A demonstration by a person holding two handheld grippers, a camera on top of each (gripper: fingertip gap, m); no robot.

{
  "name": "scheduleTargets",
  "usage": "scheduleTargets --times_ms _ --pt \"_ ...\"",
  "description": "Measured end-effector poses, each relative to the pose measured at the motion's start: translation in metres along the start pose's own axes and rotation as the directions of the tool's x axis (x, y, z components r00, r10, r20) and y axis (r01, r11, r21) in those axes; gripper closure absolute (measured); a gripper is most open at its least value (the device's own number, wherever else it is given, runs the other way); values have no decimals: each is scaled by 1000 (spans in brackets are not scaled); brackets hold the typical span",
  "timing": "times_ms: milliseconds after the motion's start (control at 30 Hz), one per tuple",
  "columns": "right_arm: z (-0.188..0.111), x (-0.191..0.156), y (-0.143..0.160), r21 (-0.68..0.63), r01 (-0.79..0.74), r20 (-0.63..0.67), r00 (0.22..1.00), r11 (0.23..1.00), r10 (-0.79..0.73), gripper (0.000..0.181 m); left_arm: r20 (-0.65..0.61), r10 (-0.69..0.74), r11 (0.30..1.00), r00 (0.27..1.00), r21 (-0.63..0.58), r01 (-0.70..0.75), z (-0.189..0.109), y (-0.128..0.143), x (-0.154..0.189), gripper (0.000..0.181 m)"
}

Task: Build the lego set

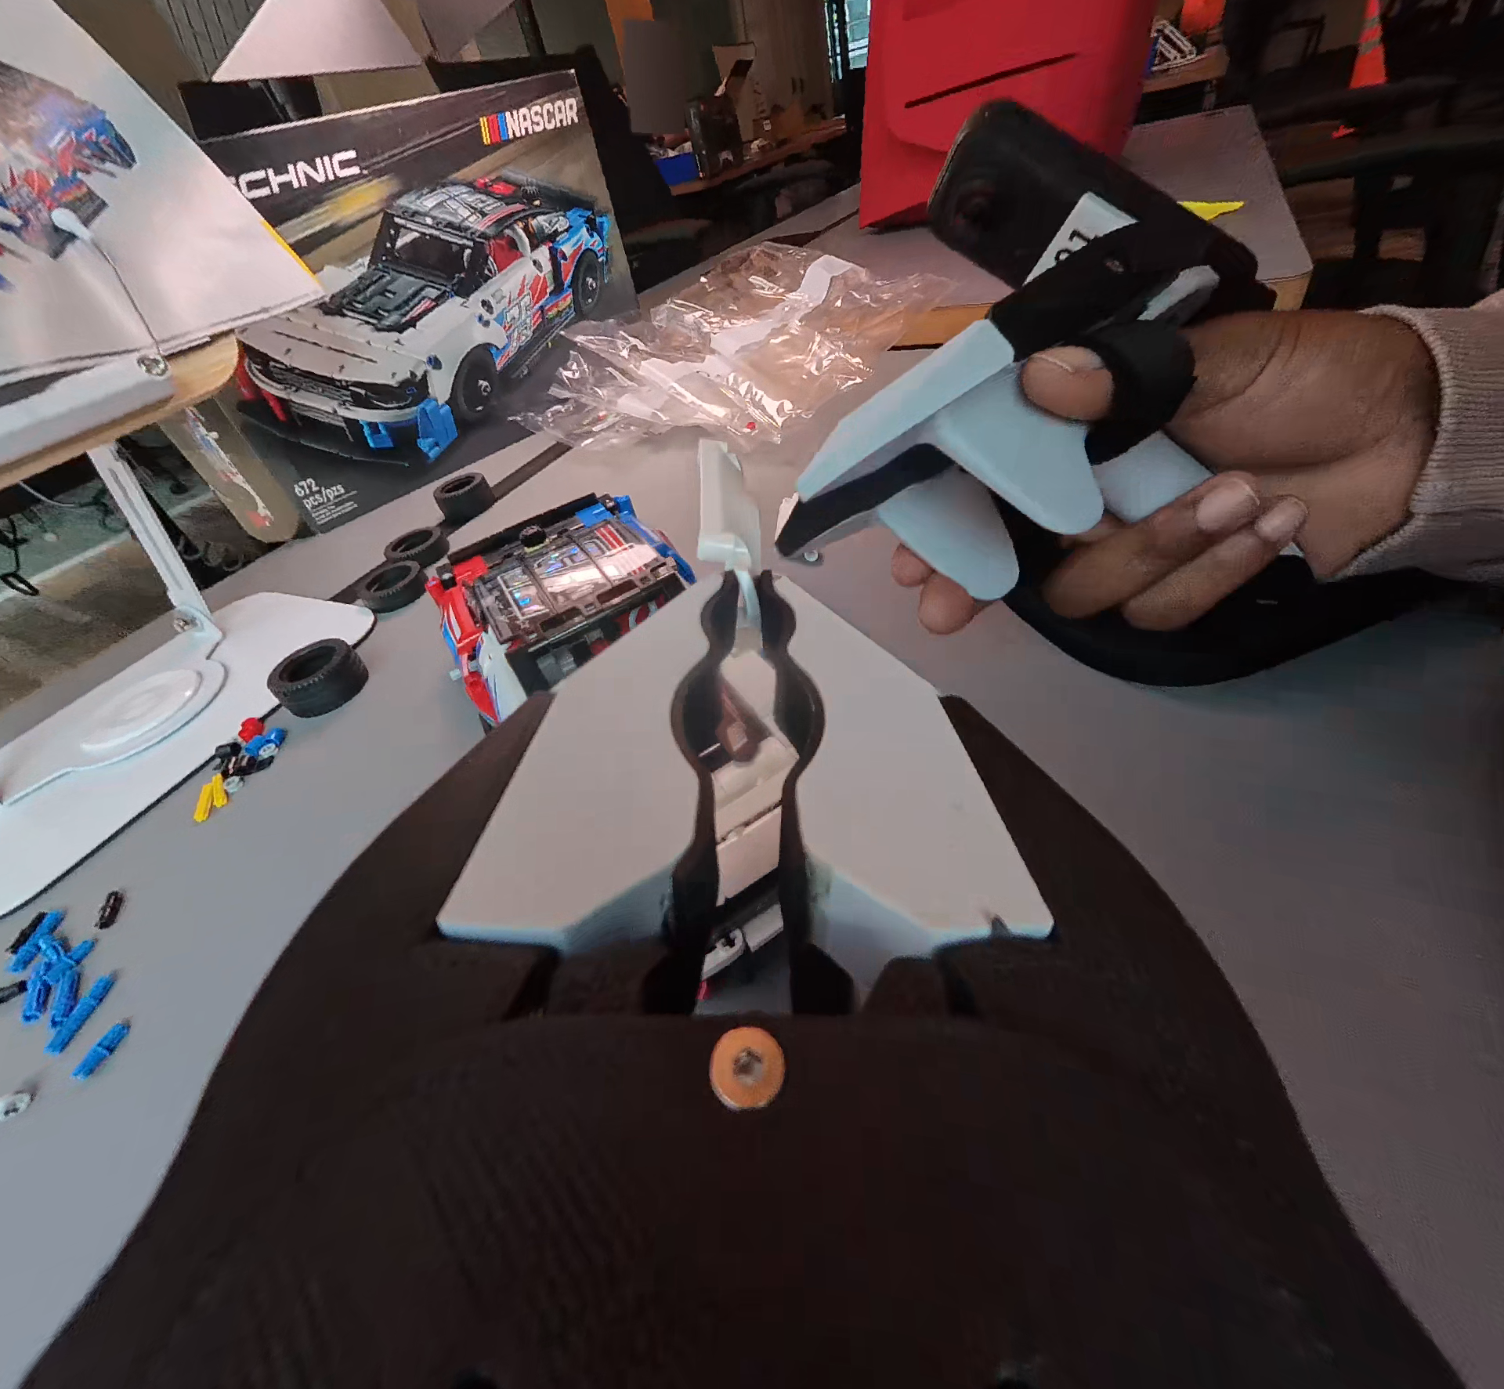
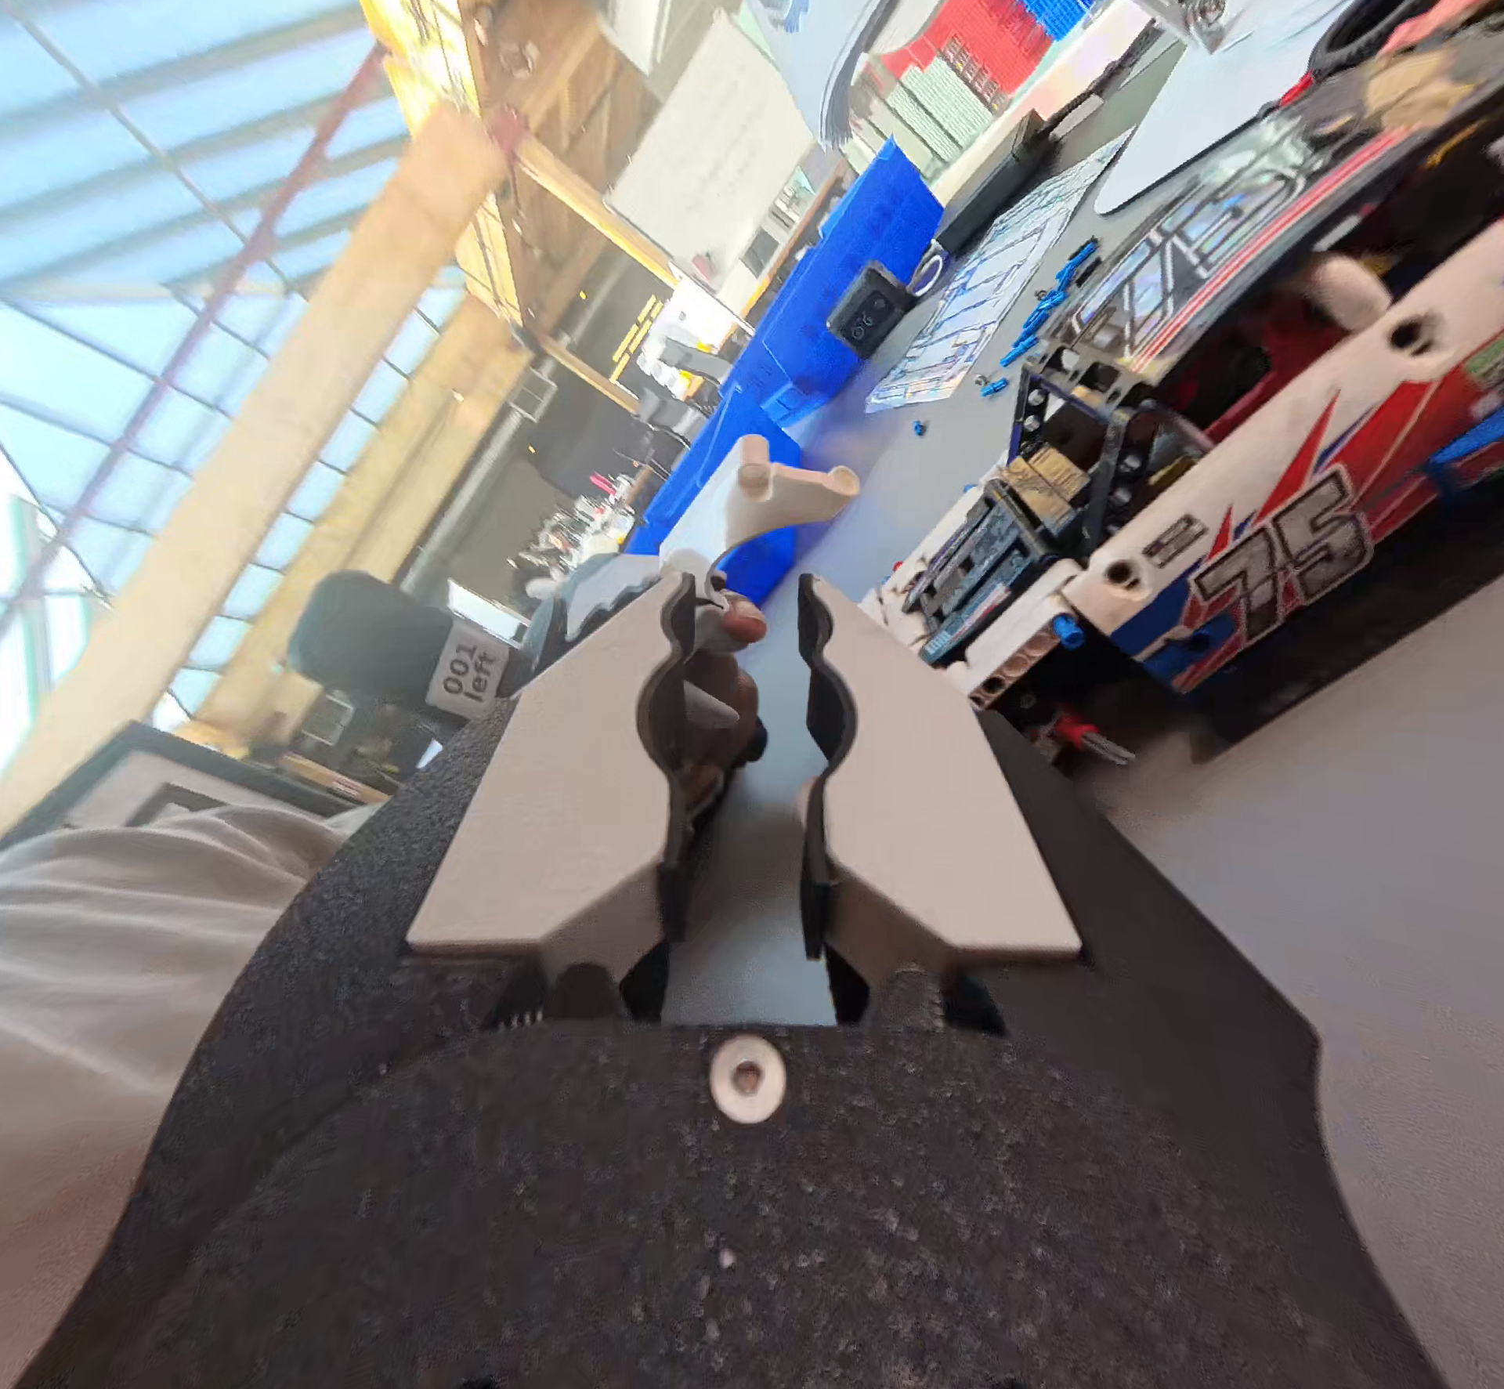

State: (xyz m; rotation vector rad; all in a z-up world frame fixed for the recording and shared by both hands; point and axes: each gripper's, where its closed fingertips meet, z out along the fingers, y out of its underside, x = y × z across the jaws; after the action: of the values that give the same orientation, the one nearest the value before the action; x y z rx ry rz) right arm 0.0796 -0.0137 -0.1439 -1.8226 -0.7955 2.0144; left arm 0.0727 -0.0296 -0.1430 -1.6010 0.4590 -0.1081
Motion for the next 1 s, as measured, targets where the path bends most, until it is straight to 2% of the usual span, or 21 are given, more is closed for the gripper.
scheduleTargets --times_ms 100,167,233,400,667,833,900,1000 --pt "4 -1 2 47 -97 50 994 994 94 160 13 51 999 999 5 -51 2 -2 9 178" --pt "2 -3 -2 61 -110 68 992 992 106 162 7 70 998 998 -10 -70 3 0 12 179" --pt "1 0 0 28 -85 42 996 996 84 157 6 65 998 998 -22 -65 3 2 13 179" --pt "-1 9 3 -12 -87 -20 996 996 87 162 8 102 993 995 -64 -101 6 10 15 179" --pt "-2 15 7 -94 -144 -19 990 985 143 164 -22 178 977 984 -114 -180 11 22 24 176" --pt "-12 19 -2 -138 -152 -2 988 979 153 181 -123 55 989 991 -127 -71 10 26 30 170" --pt "-19 26 -6 -172 -129 -27 992 977 126 181 -144 -35 994 989 -105 20 5 18 22 168" --pt "-27 30 -6 -213 -180 -25 984 960 179 181 -125 -112 989 986 -107 99 -2 16 -2 175"
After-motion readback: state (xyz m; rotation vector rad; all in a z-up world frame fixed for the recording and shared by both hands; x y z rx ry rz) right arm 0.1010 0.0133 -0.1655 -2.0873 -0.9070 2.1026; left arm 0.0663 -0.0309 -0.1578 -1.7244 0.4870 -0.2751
